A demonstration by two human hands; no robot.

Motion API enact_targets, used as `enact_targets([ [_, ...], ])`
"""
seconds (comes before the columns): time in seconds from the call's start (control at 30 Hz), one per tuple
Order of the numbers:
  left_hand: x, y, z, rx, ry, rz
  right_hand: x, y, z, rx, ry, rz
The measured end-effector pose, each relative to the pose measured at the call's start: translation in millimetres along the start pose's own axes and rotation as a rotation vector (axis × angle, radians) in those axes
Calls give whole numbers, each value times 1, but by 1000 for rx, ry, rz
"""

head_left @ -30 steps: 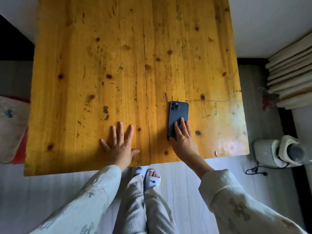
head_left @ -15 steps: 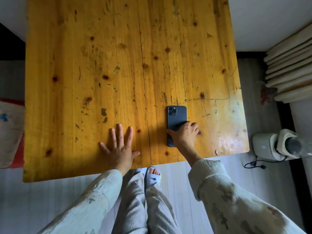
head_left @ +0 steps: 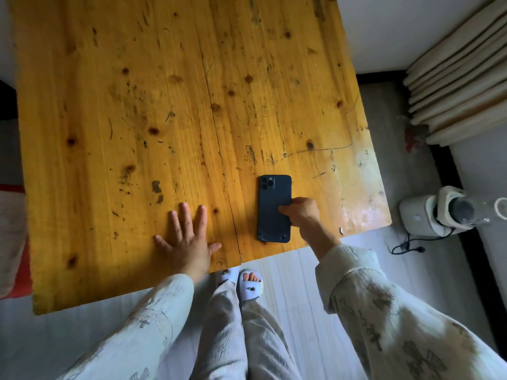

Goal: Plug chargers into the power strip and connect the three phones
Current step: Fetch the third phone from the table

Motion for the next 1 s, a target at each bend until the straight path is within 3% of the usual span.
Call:
enact_targets([
  [0.1, 5, 6, -3, -4, -19, -6, 17, 11, -22, -202, -40, 78],
  [0.27, 5, 19, -47, 84, -50, 36, 47, 85, -70, -392, 6, 63],
  [0.43, 37, 28, -215, 130, -546, 28, 86, 187, -151, -646, 41, -75],
  [0.6, 139, -2, -382, 87, -986, 122, 147, 288, -272, -885, 71, -259],
  [0.83, 375, -110, -578, 48, -1498, 291, 280, 409, -507, -1079, 30, -599],
  [1.0, 569, -207, -657, -50, -1864, 490, 405, 449, -687, -1206, -88, -936],
])
Point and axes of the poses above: each hand's wrist, its own x-axis away from the middle knuckle, its own y-axis out of the back of the hand, z = x × y, the point moved 9 cm from there along -x, towards the middle knuckle, and after that the axes turned 7 degrees about -y, right-handed, at the moved point
